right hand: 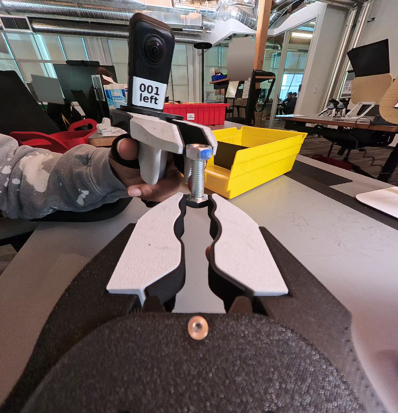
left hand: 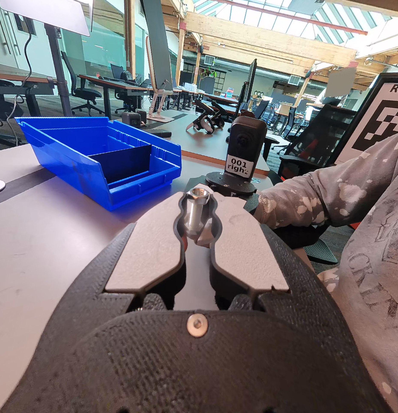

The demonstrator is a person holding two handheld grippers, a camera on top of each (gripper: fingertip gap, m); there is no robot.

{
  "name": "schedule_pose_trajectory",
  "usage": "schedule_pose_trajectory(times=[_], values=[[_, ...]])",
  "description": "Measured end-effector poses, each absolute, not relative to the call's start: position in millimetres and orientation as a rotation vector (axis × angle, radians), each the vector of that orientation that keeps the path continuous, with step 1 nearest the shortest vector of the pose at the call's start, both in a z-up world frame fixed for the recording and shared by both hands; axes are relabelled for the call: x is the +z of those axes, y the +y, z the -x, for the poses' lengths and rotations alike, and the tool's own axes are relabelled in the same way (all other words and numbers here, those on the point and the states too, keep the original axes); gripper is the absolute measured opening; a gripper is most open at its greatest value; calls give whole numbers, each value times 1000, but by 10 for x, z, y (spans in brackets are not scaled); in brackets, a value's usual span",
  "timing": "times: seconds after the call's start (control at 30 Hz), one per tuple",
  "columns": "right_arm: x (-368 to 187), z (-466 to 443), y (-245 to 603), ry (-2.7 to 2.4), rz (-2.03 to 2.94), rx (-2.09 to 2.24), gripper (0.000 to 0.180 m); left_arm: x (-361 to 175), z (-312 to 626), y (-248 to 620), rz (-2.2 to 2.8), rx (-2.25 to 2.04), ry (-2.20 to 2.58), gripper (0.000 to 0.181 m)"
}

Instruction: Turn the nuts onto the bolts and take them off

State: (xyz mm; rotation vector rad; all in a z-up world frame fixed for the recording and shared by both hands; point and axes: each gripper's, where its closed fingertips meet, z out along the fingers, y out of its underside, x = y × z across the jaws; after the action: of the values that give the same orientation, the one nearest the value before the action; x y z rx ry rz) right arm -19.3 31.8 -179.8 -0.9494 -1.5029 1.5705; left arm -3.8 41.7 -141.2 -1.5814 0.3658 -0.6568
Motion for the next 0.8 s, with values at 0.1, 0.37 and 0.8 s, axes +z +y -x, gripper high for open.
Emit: schedule_pose_trajectory(times=[0.1,0.37,0.8], values=[[-1806,196,323,-1506,949,1560,18,-1408,39,410,1576,-663,370,21],[-1827,205,328,-1515,951,1532,18,-1456,24,436,1596,-626,375,21],[-1573,-75,-31,-1587,754,1854,18,-1219,-245,133,1375,-841,555,19]])
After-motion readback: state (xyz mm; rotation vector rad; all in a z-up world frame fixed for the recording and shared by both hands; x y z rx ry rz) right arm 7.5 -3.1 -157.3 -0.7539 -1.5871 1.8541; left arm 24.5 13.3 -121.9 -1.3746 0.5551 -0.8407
